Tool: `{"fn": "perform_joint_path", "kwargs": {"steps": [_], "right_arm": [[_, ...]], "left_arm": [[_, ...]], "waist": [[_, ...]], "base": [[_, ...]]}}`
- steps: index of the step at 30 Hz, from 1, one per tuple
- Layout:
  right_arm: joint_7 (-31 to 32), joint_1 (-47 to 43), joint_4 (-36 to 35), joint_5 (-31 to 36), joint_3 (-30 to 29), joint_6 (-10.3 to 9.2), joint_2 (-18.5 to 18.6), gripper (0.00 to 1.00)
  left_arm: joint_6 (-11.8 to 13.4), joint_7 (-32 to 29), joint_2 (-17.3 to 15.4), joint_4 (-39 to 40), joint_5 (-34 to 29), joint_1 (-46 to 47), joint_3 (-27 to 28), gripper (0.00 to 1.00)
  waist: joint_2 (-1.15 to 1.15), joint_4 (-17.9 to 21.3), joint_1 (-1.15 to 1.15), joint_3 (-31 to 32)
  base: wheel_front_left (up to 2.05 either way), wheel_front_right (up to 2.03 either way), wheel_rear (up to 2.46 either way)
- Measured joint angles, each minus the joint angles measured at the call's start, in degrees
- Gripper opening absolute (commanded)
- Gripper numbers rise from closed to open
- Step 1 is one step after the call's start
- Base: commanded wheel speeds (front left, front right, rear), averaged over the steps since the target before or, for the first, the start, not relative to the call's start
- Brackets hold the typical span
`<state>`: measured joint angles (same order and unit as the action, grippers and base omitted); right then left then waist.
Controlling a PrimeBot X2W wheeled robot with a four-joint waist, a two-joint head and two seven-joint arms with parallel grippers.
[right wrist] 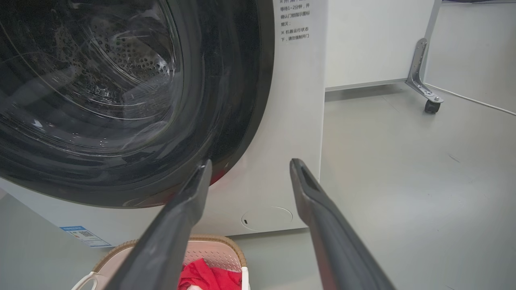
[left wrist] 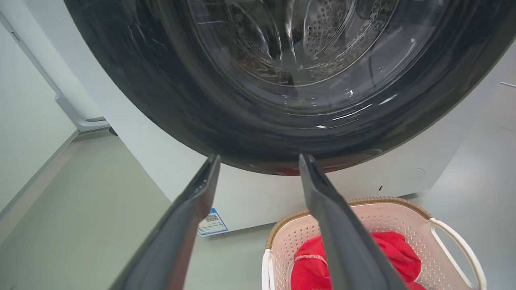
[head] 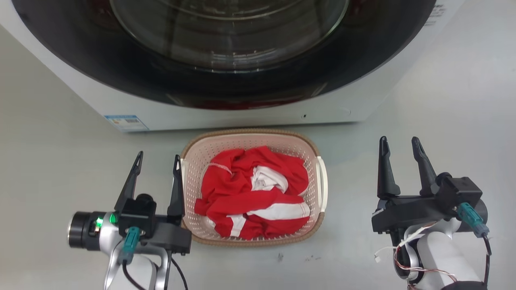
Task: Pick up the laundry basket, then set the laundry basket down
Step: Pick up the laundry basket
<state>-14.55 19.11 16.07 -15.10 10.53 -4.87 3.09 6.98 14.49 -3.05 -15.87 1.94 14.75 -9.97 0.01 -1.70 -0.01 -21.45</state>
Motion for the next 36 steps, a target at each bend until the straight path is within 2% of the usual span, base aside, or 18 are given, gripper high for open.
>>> {"fn": "perform_joint_path", "kwargs": {"steps": [14, 25, 36], "right_arm": [[-0.2, 9.2, 8.4, 1.0, 1.5, 1.29, 0.2, 1.00], [-0.2, 15.9, 13.0, 1.4, 1.3, 1.34, 0.5, 1.00], [-0.2, 18.2, 18.8, 1.5, 1.7, 1.88, 0.6, 1.00]], "left_arm": [[-0.5, -1.3, 0.7, -12.7, 0.6, 11.7, -1.3, 1.00], [-0.5, -1.3, 1.1, -19.8, 2.0, 19.9, -2.0, 1.00], [-0.5, -1.2, 1.3, -26.4, 5.7, 23.0, -4.8, 1.00]], "waist": [[0.01, -1.5, 0.00, -11.9], [0.01, -3.1, 0.00, -21.4], [0.01, -4.4, 0.01, -28.4]], "base": [[0.00, 0.00, 0.00], [0.00, 0.00, 0.00], [0.00, 0.00, 0.00]]}}
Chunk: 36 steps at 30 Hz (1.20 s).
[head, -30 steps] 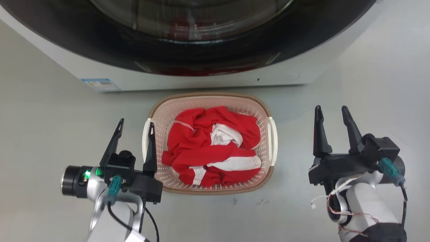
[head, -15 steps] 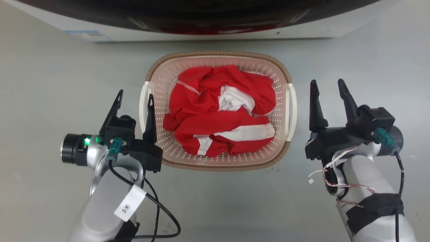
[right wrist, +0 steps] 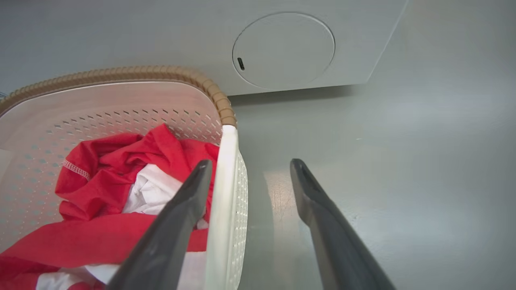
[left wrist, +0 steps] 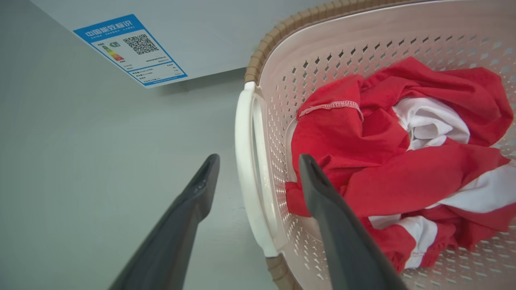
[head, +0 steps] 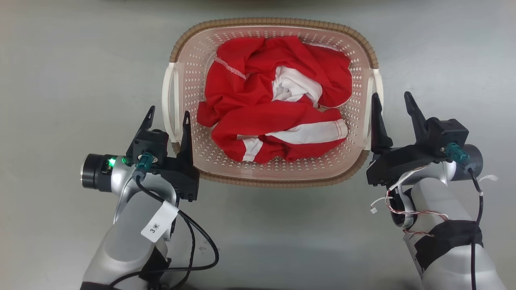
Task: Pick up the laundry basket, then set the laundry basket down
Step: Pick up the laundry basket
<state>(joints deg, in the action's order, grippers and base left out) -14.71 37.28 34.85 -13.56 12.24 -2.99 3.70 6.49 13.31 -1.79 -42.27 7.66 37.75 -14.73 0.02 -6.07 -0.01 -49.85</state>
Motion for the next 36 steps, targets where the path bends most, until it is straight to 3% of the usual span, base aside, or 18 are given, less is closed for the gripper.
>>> {"fn": "perform_joint_path", "kwargs": {"steps": [21, 22, 23, 24, 25, 26, 27, 28, 29, 36], "right_arm": [[0.0, 5.5, 4.9, -1.0, 5.5, 0.41, 0.1, 1.00], [0.0, 5.6, 4.9, -1.3, 5.9, 0.40, 0.1, 1.00], [0.0, 5.6, 5.0, -1.6, 6.3, 0.36, 0.1, 1.00], [0.0, 5.6, 5.0, -1.8, 6.7, 0.04, 0.1, 0.95], [0.0, 5.7, 5.2, -2.1, 7.1, -0.04, 0.1, 0.95], [0.0, 5.7, 5.4, -2.2, 7.4, -0.09, 0.1, 0.47], [0.0, 5.7, 5.7, -2.4, 7.8, -0.11, 0.1, 0.37], [0.0, 5.8, 6.0, -2.8, 8.0, -0.56, 0.1, 0.37], [0.0, 5.8, 6.2, -3.2, 8.1, -0.99, 0.3, 0.00], [0.0, 6.7, 8.2, -5.7, 9.3, -2.12, 1.0, 0.00]], "left_arm": [[0.0, 0.7, 0.1, -8.1, 7.0, 7.0, -2.8, 1.00], [-0.4, 0.7, 0.1, -8.4, 7.4, 7.2, -3.0, 0.84], [-0.5, 0.7, 0.1, -8.8, 8.0, 7.4, -3.3, 0.50], [-0.5, 0.7, 0.1, -9.0, 8.9, 7.7, -3.8, 0.36], [-0.7, 0.7, 0.1, -9.1, 9.5, 7.9, -4.3, 0.11], [-0.9, 0.7, 0.1, -9.2, 10.0, 8.1, -4.6, 0.00], [-1.4, 0.9, -0.1, -9.4, 10.4, 8.2, -5.1, 0.00], [-1.7, 1.0, 0.0, -9.5, 10.6, 8.2, -5.6, 0.00], [-1.7, 1.0, -0.1, -9.6, 10.9, 8.3, -6.0, 0.00], [-1.7, 1.0, -0.1, -11.0, 14.2, 8.7, -8.5, 0.00]], "waist": [[-0.01, -0.1, 0.00, -5.4], [-0.01, -0.1, 0.01, -5.5], [-0.01, -0.2, 0.01, -5.5], [-0.01, -0.2, 0.01, -5.5], [-0.01, -0.2, 0.01, -5.5], [-0.02, -0.2, 0.01, -5.5], [-0.02, -0.2, 0.01, -5.5], [-0.02, -0.2, 0.01, -5.5], [-0.02, -0.2, 0.01, -5.4], [-0.02, -0.1, 0.00, -4.5]], "base": [[0.00, 0.00, 0.00], [0.00, 0.00, 0.00], [0.00, 0.00, 0.00], [0.00, 0.00, 0.00], [0.00, 0.00, 0.00], [0.00, 0.00, 0.00], [0.00, 0.00, 0.00], [0.00, 0.00, 0.00], [0.00, 0.00, 0.00], [0.00, 0.00, 0.00]]}}
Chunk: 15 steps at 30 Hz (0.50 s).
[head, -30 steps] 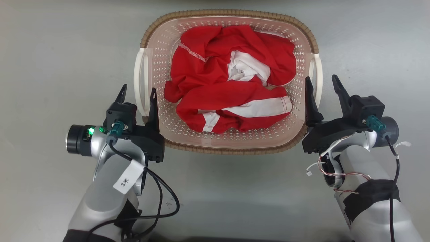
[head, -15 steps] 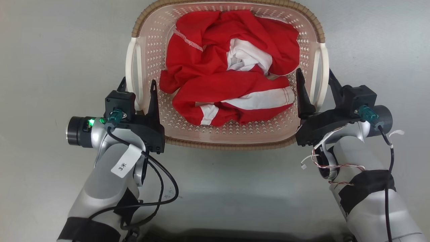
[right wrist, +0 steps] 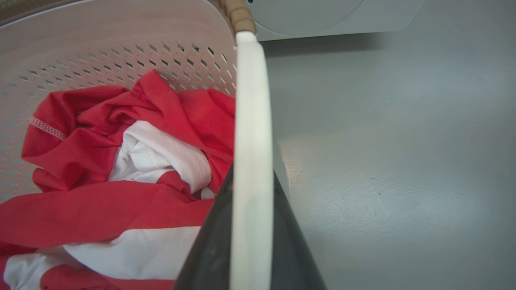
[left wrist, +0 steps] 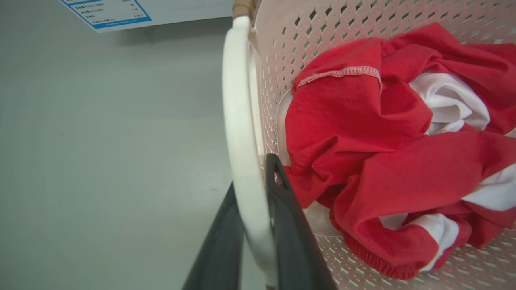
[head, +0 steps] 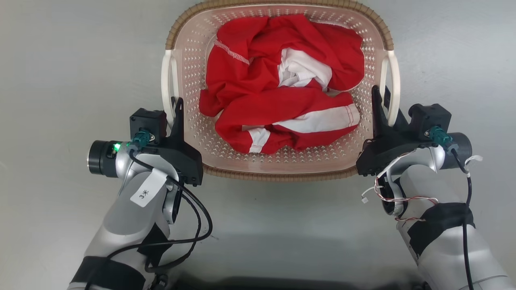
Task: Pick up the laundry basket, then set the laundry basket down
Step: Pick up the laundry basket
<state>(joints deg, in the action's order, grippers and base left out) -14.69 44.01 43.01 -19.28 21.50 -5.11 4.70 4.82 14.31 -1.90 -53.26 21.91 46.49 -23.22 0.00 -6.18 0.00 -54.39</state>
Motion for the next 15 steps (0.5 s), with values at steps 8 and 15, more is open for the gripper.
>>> {"fn": "perform_joint_path", "kwargs": {"steps": [8, 15], "right_arm": [[0.0, 0.0, 2.4, -2.5, 1.6, -0.52, 0.0, 0.00], [0.0, 0.0, 4.1, -4.3, 3.3, -0.96, 0.0, 0.00]], "left_arm": [[0.1, 0.0, 0.0, -1.8, 2.7, 0.0, -2.3, 0.00], [0.1, 0.0, 0.0, -3.4, 3.7, 0.0, -3.4, 0.00]], "waist": [[0.00, 0.3, 0.00, 2.3], [0.00, 0.5, 0.00, 5.0]], "base": [[0.00, 0.00, 0.00], [0.00, 0.00, 0.00]]}}
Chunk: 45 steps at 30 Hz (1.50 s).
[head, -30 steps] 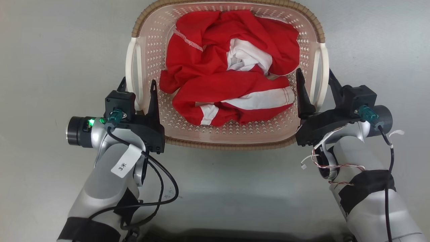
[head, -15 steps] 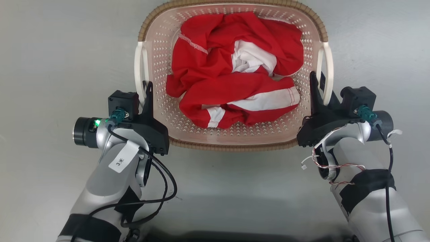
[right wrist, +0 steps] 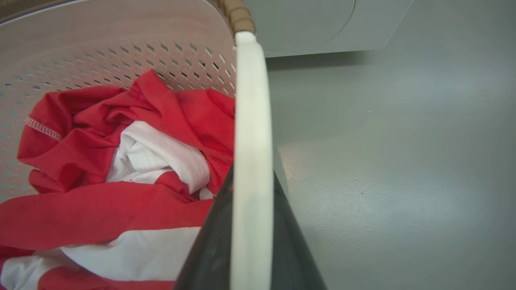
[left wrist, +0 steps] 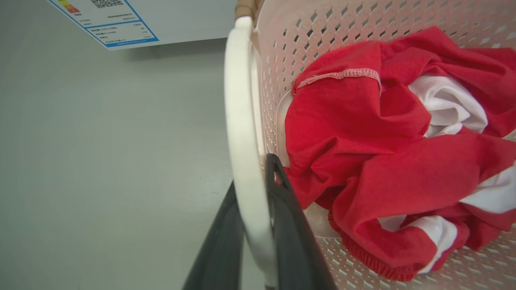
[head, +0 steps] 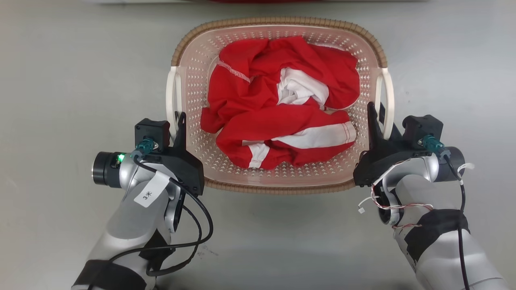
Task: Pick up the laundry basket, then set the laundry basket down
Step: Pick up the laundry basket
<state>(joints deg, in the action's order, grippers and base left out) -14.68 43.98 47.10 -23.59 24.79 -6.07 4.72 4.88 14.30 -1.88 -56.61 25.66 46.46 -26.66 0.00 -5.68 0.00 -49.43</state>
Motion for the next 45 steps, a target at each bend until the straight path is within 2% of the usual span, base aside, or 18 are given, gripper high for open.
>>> {"fn": "perform_joint_path", "kwargs": {"steps": [22, 45], "right_arm": [[0.6, -5.9, 5.9, -12.7, 13.3, -0.99, -0.2, 0.00], [6.4, -18.3, 7.3, -25.7, 23.8, -1.58, -0.6, 0.00]], "left_arm": [[-0.4, 0.0, 0.0, -7.2, 5.7, -8.3, -4.3, 0.00], [-0.9, -3.1, -0.2, -10.0, 10.4, -20.9, -9.3, 0.00]], "waist": [[0.00, 0.8, 0.01, 15.7], [-0.01, 2.0, 0.01, 35.0]], "base": [[0.00, 0.00, 0.00], [0.00, 0.00, 0.00]]}}
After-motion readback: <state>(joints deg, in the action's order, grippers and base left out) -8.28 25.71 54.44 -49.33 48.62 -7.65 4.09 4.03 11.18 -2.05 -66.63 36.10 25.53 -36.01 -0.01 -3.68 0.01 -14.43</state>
